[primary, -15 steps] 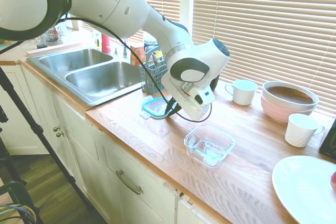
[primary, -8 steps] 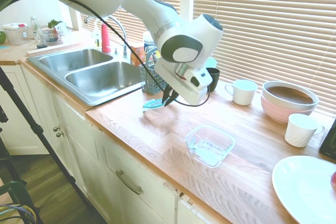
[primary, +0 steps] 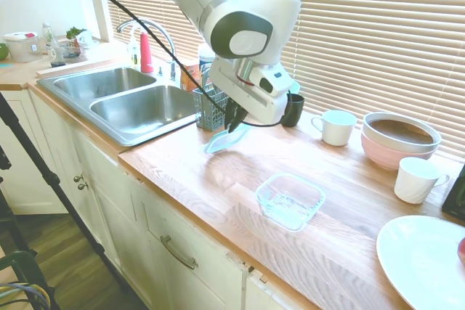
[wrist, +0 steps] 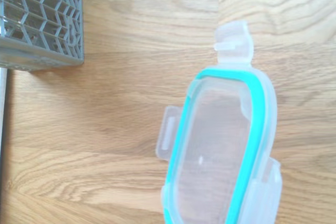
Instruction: Cover the lid of the food container
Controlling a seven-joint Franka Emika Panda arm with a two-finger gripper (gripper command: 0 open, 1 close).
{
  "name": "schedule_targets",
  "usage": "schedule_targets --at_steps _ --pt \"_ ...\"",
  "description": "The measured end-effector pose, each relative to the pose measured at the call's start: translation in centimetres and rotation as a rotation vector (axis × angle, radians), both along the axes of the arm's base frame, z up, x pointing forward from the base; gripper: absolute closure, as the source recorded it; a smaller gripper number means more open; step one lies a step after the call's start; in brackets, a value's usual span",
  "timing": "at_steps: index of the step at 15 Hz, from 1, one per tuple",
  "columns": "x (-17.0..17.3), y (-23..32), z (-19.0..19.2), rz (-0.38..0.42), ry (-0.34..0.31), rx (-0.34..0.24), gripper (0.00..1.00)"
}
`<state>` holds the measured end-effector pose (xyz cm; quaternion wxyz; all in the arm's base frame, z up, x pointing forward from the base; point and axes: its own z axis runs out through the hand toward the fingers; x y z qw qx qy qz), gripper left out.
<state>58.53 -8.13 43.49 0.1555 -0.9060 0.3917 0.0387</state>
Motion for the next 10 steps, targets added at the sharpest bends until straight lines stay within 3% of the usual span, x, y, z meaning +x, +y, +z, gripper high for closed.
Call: schedule_targets --at_steps 5,10 --pt "-1.1 0.9 3.3 -0.021 -0.028 -0.063 1.00" --pt "-1.8 1.1 3.7 -0.040 -0.035 -0.093 1.00"
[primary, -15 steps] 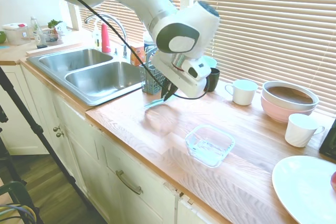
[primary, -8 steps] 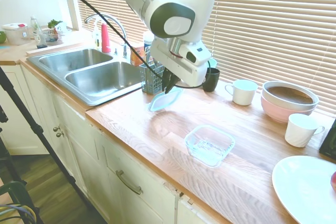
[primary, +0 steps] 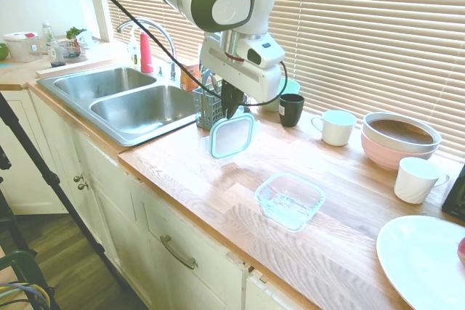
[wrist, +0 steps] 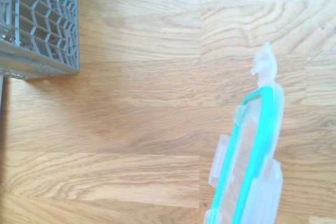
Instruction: Cover the lid of the food container
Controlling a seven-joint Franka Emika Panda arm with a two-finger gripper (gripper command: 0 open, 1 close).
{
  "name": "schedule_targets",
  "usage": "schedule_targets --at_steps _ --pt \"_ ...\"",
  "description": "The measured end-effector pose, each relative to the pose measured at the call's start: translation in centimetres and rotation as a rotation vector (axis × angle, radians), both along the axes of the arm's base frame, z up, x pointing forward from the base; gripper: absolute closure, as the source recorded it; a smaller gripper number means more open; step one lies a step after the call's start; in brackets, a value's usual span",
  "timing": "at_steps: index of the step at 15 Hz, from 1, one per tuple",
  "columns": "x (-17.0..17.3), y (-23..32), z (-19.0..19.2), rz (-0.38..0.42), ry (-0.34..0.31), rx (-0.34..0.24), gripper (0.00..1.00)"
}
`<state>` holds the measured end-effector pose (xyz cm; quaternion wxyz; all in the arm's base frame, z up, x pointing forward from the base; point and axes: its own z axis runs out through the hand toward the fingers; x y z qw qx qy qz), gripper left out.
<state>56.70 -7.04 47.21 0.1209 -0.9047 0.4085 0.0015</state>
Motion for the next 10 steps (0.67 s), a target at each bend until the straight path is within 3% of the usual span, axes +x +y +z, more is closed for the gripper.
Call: schedule_targets --at_steps 10 --pt "-0.8 -1.8 1.9 -0.025 -0.025 -0.017 1.00"
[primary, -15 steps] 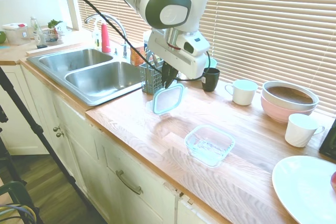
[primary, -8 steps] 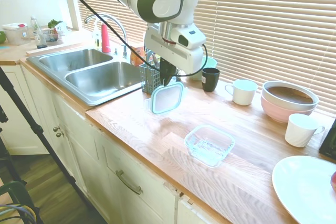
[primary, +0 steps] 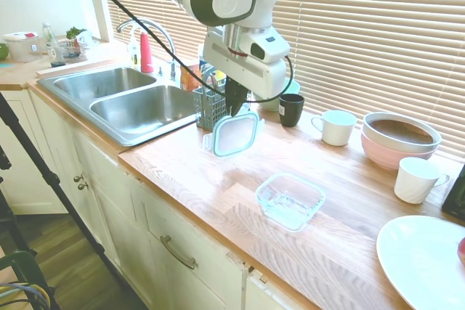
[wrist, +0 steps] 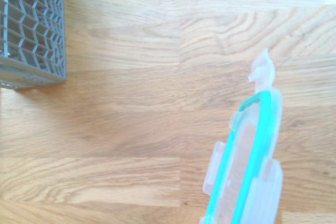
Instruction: Cover the lid of the food container
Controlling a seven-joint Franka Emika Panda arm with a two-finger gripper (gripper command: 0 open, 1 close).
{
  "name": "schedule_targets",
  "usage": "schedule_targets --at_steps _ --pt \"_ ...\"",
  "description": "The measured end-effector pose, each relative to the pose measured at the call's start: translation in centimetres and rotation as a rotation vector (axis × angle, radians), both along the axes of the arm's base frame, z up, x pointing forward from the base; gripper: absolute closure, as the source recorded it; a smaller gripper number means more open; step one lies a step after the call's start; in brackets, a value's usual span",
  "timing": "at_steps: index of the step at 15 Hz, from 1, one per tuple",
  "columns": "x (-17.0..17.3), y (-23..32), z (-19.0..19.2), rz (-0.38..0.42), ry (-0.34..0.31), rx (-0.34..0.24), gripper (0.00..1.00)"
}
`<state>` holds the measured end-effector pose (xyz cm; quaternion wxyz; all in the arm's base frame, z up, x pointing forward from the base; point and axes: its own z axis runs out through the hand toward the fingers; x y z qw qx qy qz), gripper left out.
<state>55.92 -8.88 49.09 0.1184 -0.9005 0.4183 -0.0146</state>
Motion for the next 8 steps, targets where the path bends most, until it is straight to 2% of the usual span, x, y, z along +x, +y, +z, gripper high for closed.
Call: schedule_targets --at_steps 8 --pt "-0.21 -0.72 0.55 -0.004 0.002 -0.013 1.00"
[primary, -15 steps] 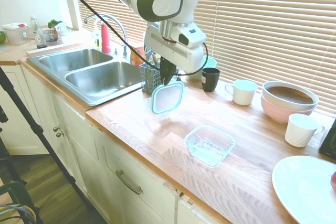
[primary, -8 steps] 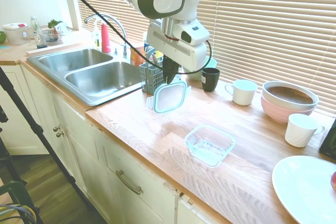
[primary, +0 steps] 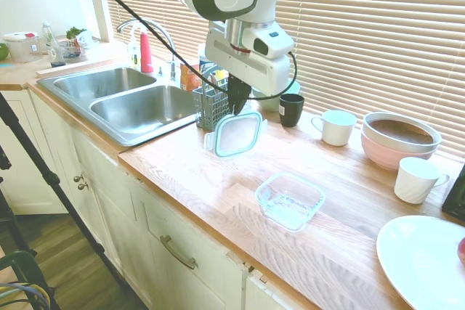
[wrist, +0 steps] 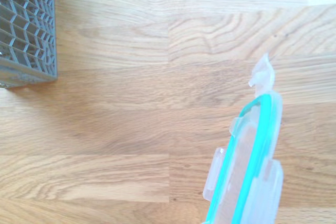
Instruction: Cover the lid of the food container
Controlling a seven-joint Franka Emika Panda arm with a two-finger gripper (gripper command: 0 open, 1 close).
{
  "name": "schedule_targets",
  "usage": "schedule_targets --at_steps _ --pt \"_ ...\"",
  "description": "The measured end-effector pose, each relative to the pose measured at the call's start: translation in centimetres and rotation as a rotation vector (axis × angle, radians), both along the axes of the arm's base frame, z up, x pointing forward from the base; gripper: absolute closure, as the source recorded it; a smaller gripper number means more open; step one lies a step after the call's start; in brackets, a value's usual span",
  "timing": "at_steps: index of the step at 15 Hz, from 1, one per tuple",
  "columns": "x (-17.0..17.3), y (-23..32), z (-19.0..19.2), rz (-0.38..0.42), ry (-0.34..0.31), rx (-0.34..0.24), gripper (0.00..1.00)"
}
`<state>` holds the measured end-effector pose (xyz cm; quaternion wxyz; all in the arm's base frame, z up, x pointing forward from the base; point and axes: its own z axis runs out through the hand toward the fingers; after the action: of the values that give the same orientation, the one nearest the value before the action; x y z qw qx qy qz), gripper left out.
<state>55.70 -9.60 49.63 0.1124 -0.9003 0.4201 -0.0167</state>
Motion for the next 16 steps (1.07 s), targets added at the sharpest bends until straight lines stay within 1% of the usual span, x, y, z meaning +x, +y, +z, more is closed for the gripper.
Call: schedule_targets --at_steps 6,11,16 --pt "-0.5 -4.4 2.2 -0.049 -0.012 -0.026 1.00" --pt "-0.7 -7.4 4.3 -0.065 -0.011 -0.067 1.00" --pt "-0.8 -10.8 5.1 -0.057 0.021 -0.109 1.00"
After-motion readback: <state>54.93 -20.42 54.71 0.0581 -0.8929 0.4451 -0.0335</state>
